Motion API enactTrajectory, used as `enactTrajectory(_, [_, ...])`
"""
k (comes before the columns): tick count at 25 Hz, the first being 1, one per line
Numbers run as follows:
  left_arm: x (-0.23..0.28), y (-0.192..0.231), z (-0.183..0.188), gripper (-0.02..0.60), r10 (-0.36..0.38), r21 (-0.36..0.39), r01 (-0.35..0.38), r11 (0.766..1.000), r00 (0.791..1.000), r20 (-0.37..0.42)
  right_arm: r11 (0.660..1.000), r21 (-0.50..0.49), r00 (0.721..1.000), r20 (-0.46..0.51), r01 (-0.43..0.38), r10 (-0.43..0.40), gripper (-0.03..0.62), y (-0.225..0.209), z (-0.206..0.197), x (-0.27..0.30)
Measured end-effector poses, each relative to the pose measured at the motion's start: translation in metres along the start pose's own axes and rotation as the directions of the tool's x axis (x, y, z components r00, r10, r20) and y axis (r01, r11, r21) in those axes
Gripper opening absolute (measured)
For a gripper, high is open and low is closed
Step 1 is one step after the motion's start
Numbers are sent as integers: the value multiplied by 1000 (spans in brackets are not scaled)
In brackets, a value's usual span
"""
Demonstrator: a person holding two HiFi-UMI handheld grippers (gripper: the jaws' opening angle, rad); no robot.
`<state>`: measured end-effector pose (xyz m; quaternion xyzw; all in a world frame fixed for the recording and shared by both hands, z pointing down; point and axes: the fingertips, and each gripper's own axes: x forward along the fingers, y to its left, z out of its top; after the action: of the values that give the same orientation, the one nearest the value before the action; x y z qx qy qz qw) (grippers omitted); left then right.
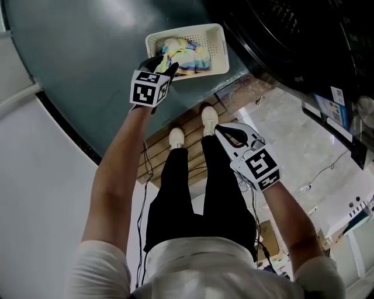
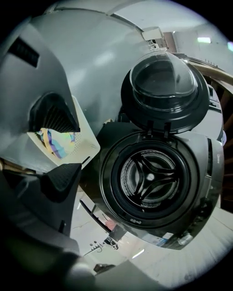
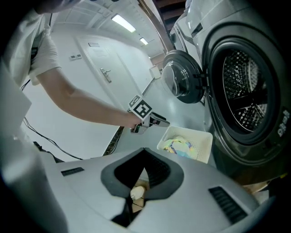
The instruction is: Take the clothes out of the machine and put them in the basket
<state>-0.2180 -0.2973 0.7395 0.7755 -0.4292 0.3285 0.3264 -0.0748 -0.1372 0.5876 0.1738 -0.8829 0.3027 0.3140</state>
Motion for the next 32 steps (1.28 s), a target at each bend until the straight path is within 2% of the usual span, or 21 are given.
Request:
enactTrajectory(6, [-82,-36,33,187,-68,-22,70,997,994,86,999,0,998,55,34,-34,3,28,40,-19])
enactTrajectory(9, [-123,-55,47,183,-106,-49,114,992,985,139,999,-31,996,81,36,-34,3,49,59,-34])
enactTrajectory(13, [-180,-90,62,158,-151,-87,173,981,964,218,997,-37,993,104,61,-57,3,74,73,-57])
enactTrajectory(18, [-255,-133,81,115,-193,-56,218,974,938,286,993,-30,983,147,115,-110,3,102,89,-93])
enactTrajectory(21, [-302,-160,89,114,-259,-53,289,956,914,311,993,-26,982,157,112,-107,3,123,93,-110])
enactTrajectory(25, [-368,-198,104,60,-324,42,329,943,884,336,990,-42,978,169,131,-123,3,151,102,-139])
enactTrajectory(28, [-410,-217,105,35,-352,129,327,936,876,329,987,-63,974,184,148,-135,3,173,111,-157])
enactTrajectory(32, [-462,-239,97,26,-383,192,337,922,869,313,982,-91,967,212,165,-142,3,207,121,-180])
